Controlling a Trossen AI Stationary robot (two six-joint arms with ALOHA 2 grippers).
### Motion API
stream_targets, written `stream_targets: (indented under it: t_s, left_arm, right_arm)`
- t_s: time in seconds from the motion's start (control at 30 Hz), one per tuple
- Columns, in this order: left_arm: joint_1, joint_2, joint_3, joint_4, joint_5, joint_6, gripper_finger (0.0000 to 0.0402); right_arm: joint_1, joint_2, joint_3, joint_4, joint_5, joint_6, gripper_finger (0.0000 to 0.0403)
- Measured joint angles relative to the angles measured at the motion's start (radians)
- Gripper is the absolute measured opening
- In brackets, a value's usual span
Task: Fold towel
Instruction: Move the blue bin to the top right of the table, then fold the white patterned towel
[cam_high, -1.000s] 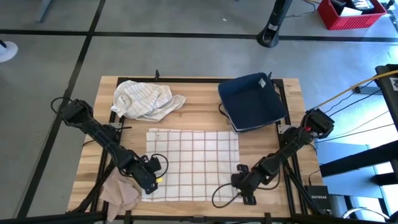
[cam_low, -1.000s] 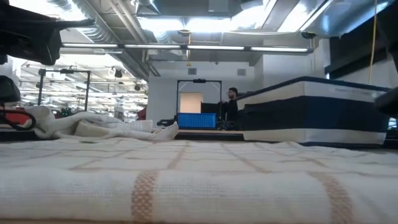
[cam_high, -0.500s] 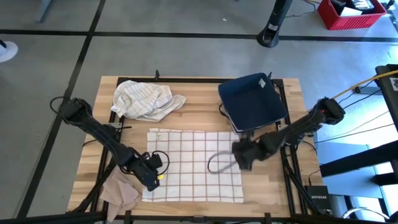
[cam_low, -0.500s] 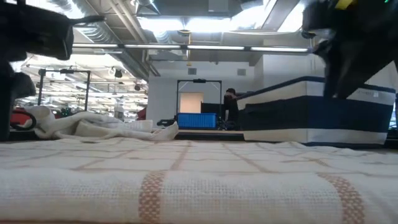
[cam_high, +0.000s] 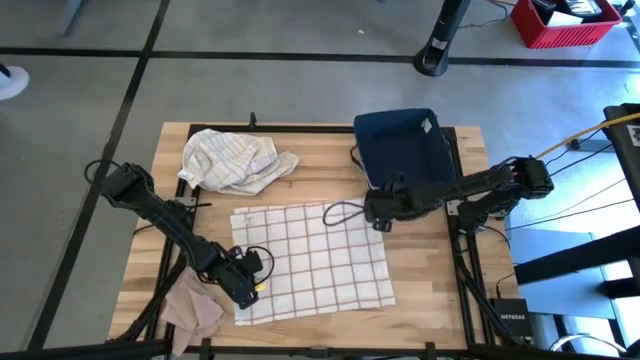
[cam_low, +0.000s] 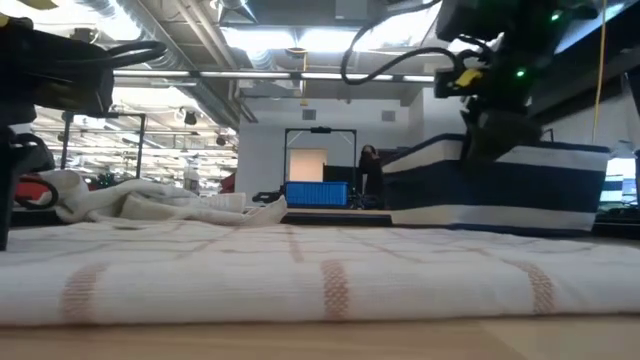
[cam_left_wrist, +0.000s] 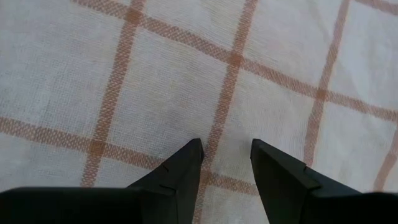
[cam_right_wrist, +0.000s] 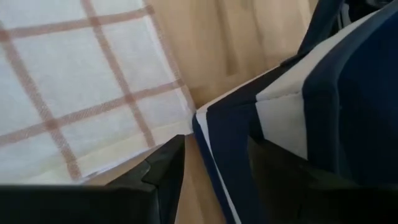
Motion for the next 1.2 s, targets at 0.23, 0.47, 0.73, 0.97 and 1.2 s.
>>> stream_targets:
  t_s: [0.23, 0.47, 0.73, 0.97, 1.2]
  left_arm:
    - [-0.027, 0.001, 0.000, -0.004, 0.005, -0.006, 0.0136]
    - [-0.053, -0.003, -0.002, -0.004, 0.011, -0.025, 0.0136]
    - [-0.020, -0.109, -0.006, -0.025, 0.016, -0.003, 0.0136]
    - [0.008, -0.121, -0.006, -0.154, -0.026, 0.013, 0.0136]
    - [0.026, -0.119, -0.005, -0.191, -0.028, 0.056, 0.0136]
  right_arm:
    - [-0.038, -0.002, 0.013, -0.008, 0.053, -0.045, 0.0179]
    - [-0.059, -0.003, 0.014, 0.048, -0.134, -0.073, 0.0179]
    - [0.160, 0.012, 0.014, 0.228, -0.492, 0.028, 0.0179]
    - [0.335, 0.129, -0.035, 0.360, -0.489, 0.110, 0.0179]
    - [0.436, 0.228, -0.071, 0.383, -0.474, 0.240, 0.0179]
